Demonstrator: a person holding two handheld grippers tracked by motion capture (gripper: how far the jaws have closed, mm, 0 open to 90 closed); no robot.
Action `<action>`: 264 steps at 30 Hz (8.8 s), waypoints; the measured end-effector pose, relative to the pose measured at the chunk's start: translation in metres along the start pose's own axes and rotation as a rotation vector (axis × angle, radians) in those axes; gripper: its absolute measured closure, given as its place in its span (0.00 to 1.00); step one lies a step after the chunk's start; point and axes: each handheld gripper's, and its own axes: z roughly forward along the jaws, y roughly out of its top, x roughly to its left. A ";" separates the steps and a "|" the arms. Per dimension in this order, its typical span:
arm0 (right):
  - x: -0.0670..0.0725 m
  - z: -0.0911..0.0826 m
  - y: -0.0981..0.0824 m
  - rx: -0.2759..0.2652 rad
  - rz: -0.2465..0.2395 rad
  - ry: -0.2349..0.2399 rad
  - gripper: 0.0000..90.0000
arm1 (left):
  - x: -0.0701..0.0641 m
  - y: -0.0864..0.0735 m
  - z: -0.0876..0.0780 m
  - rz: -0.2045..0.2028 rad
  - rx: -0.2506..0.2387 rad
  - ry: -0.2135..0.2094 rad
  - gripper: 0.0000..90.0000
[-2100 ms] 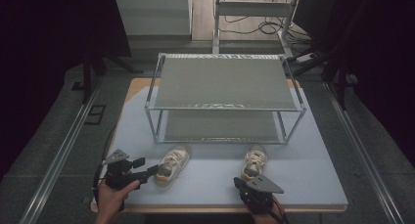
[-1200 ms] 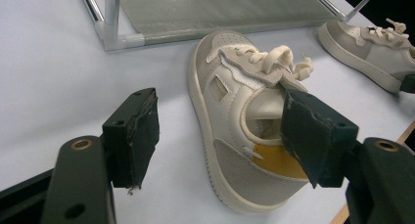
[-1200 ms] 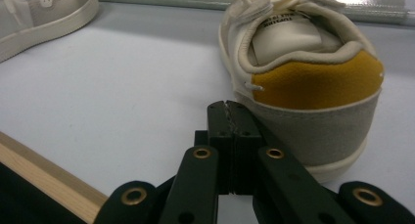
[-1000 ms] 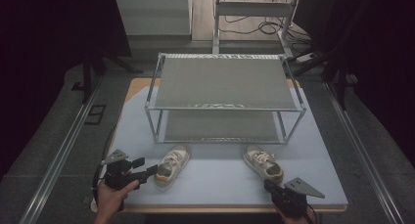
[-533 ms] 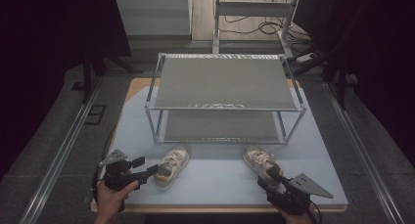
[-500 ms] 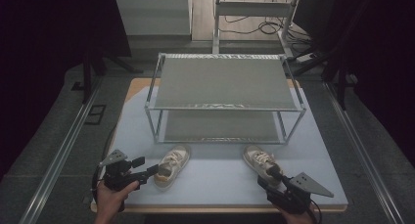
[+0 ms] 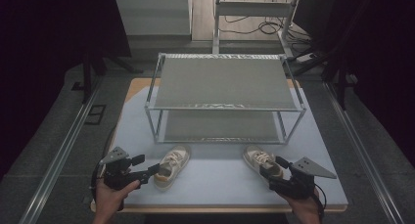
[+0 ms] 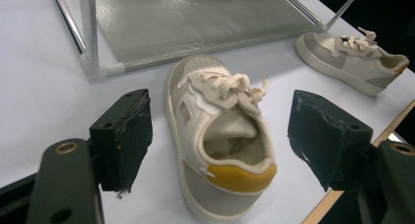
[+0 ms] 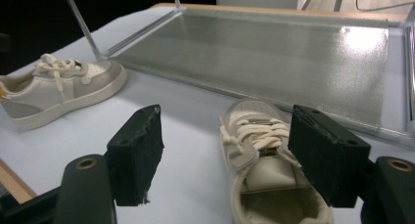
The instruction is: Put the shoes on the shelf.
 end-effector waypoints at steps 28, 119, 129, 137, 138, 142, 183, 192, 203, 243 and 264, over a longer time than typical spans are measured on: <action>-0.022 0.021 0.007 0.237 -0.014 -0.087 0.15 | -0.030 0.022 0.075 0.124 0.445 0.164 0.16; -0.009 0.116 0.034 0.563 -0.080 -0.048 0.31 | -0.055 0.062 0.144 0.154 0.498 0.143 0.31; -0.004 0.127 0.040 0.559 -0.072 -0.058 0.31 | -0.060 0.065 0.158 0.139 0.501 0.138 0.31; -0.002 0.136 0.043 0.558 -0.051 -0.081 0.31 | -0.060 0.068 0.167 0.112 0.492 0.148 0.31; -0.001 0.138 0.044 0.555 -0.042 -0.080 0.31 | -0.061 0.068 0.168 0.109 0.492 0.146 0.31; -0.001 0.143 0.045 0.560 -0.035 -0.086 0.31 | -0.060 0.070 0.172 0.098 0.486 0.152 0.31; 0.002 0.183 0.046 0.581 -0.031 -0.180 0.29 | -0.060 0.086 0.213 0.115 0.523 0.201 0.27; 0.004 0.175 0.047 0.533 -0.030 -0.192 0.20 | -0.061 0.083 0.205 0.113 0.461 0.160 0.18; 0.007 0.139 0.051 0.436 0.000 -0.155 0.22 | -0.063 0.072 0.164 0.047 0.288 0.123 0.22; -0.042 0.107 0.023 0.440 0.021 -0.193 0.86 | -0.013 0.041 0.140 0.004 0.293 0.164 0.92; -0.015 0.117 0.015 0.460 -0.007 -0.118 0.92 | -0.034 0.040 0.152 0.013 0.308 0.082 0.92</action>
